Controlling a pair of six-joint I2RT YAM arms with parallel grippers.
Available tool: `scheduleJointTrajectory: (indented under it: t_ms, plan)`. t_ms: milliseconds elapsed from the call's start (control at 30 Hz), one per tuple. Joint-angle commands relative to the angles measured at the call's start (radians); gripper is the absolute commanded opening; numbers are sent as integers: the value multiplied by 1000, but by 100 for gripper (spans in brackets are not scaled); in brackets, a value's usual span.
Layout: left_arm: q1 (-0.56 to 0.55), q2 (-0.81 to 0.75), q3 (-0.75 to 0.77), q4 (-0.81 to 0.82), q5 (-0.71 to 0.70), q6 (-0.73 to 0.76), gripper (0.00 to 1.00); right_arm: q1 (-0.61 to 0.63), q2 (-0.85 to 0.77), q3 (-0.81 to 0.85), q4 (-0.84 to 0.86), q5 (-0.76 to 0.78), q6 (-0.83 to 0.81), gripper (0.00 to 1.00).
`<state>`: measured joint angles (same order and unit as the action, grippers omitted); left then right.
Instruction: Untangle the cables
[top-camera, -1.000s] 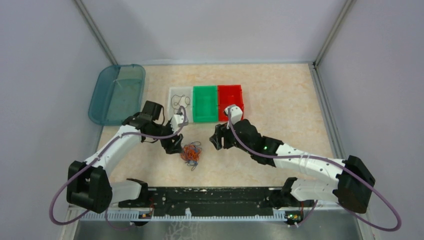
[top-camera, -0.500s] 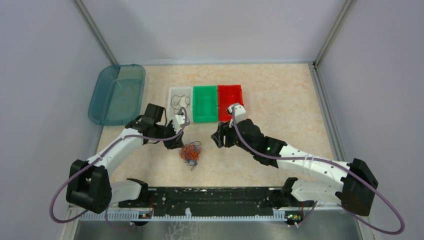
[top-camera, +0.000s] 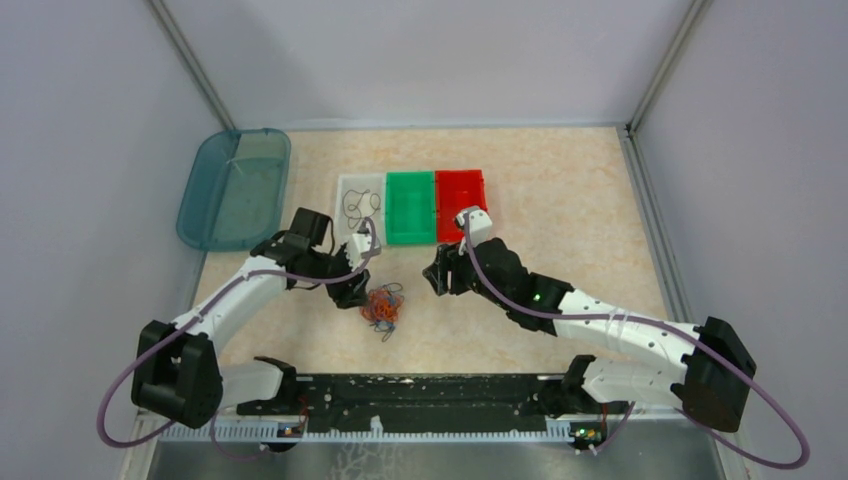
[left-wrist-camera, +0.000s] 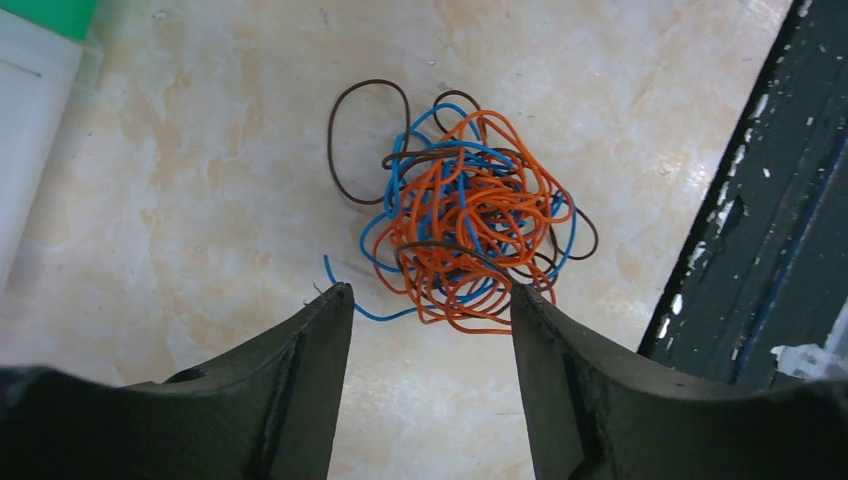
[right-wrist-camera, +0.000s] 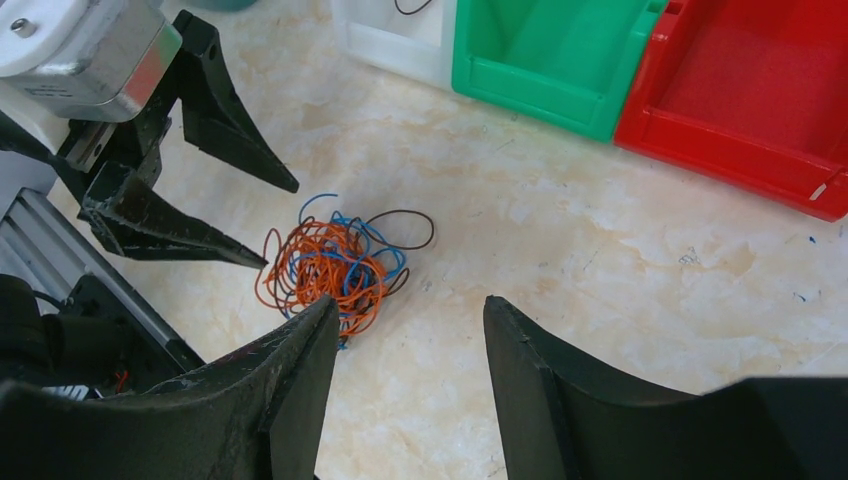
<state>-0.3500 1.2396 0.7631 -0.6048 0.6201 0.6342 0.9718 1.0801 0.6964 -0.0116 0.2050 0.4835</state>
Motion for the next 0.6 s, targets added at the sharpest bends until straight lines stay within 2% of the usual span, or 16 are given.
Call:
scheduleJointTrajectory:
  t_ms: [0, 100, 200, 433, 567]
  plan:
    - [-12, -34, 32, -82, 79, 59, 66, -7, -34, 19, 35, 8, 6, 56]
    - [-16, -30, 32, -131, 98, 114, 66, -7, -36, 12, 47, 0, 5, 54]
    - [-22, -21, 17, -92, 47, 88, 61, -6, -39, 11, 45, 0, 7, 52]
    - [-32, 8, -27, 141, -140, -52, 34, -7, -51, 11, 47, -16, 17, 45]
    - [-40, 10, -39, 174, -142, -61, 30, -6, -57, 11, 40, -18, 19, 43]
